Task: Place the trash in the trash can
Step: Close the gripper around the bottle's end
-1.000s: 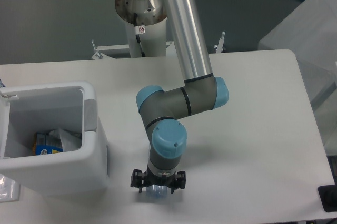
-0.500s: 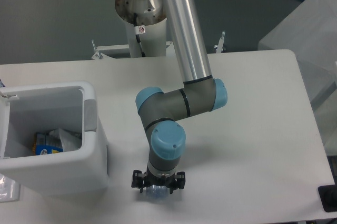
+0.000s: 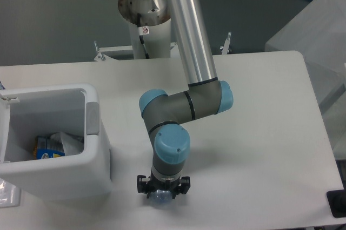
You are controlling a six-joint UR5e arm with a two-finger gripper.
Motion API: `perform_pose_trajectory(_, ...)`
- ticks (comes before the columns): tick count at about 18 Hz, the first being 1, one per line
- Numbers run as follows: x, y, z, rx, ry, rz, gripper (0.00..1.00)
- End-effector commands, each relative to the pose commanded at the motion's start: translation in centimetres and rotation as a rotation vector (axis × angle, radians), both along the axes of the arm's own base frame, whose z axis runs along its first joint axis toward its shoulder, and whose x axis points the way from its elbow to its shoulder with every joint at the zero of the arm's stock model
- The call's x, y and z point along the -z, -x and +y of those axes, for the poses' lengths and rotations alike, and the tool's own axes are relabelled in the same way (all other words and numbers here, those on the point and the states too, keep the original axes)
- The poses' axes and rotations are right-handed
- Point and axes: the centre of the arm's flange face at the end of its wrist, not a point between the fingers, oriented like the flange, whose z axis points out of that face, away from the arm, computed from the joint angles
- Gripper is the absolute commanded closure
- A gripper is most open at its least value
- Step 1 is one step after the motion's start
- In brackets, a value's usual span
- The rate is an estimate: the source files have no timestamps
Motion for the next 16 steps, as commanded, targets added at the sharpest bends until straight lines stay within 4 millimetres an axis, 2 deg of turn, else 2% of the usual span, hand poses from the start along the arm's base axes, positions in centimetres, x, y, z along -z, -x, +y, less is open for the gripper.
perform_pose_trajectory(8, -0.31, 0.02, -0.05, -0.002, 0.001, 0.005, 0.40)
perform_pose_trajectory(16, -0.52, 0.02, -0.05, -0.001, -0.001, 0.008, 0.40)
